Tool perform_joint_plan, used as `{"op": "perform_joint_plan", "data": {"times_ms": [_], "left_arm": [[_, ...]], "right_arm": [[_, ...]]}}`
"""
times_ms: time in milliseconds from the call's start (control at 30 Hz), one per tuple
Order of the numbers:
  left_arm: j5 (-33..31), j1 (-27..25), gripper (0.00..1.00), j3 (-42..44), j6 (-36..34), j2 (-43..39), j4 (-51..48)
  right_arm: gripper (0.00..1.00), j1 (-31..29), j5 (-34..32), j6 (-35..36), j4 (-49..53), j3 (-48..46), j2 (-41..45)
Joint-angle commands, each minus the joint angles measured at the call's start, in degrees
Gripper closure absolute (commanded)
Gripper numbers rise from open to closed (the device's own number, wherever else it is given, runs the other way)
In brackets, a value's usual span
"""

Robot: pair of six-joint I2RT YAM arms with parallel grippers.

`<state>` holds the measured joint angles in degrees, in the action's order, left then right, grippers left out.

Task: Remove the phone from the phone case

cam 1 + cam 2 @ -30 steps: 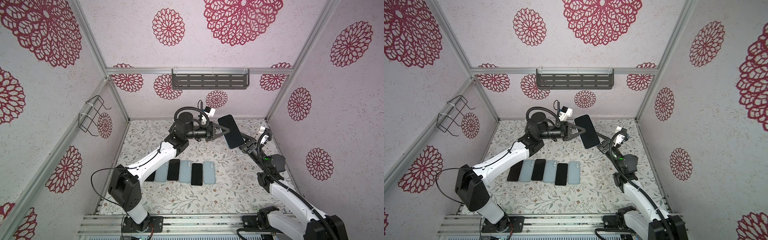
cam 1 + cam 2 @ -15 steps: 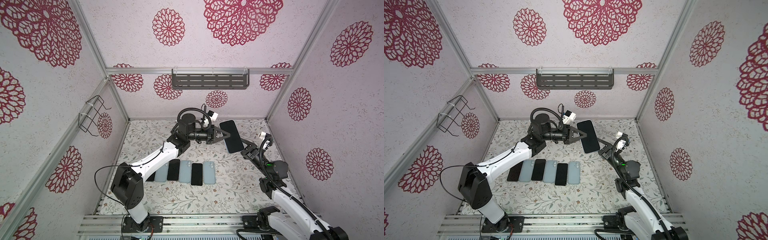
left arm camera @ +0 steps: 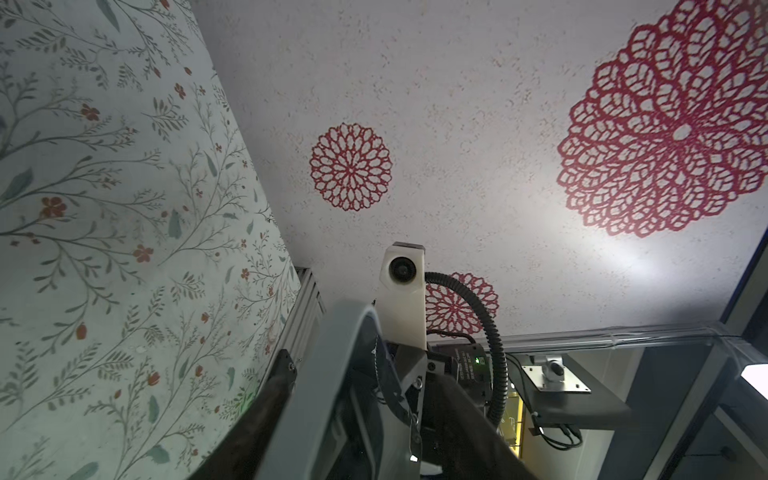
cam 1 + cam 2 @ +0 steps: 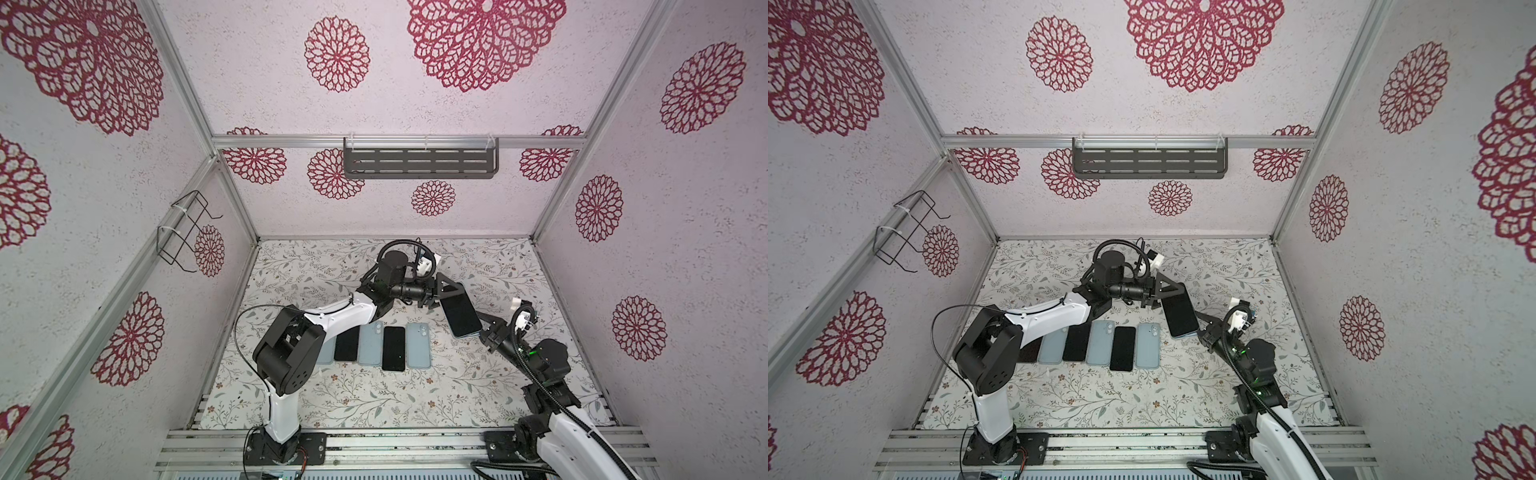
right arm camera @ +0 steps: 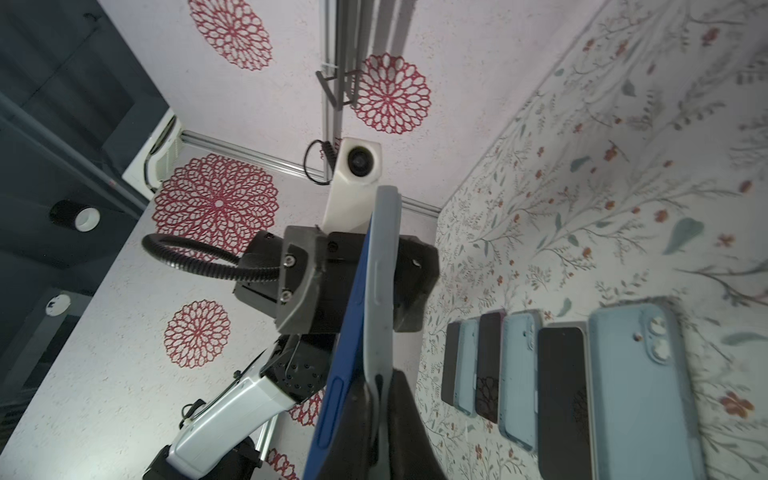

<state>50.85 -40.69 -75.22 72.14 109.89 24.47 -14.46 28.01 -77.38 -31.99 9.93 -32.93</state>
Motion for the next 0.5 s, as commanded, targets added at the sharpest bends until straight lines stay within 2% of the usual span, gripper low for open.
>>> {"op": "perform_joint_plan", "data": {"times_ms": [0, 133, 233, 467], "left_arm": [[-2.5, -0.7, 0.34, 0.4, -3.2, 0.1, 1.9], [-4.5, -0.7, 0.21, 0.3, -6.2, 0.4, -0.9], [-7.6, -0.5, 0.13, -0.8, -11.0, 0.3, -7.6], [-13.5, 0.0, 0.1, -2.6, -16.8, 1.3, -16.3]], "right_arm": [[1.0, -0.2, -3.0, 1.3, 1.6, -0.4, 2.8], [1.0, -0.2, -6.4, 3.5, 8.8, -2.1, 6.5], [1.0, -0.1, -9.8, 4.4, 14.7, -3.5, 9.8], [1.0, -0.1, -14.5, 4.6, 19.9, -7.6, 14.6]]}}
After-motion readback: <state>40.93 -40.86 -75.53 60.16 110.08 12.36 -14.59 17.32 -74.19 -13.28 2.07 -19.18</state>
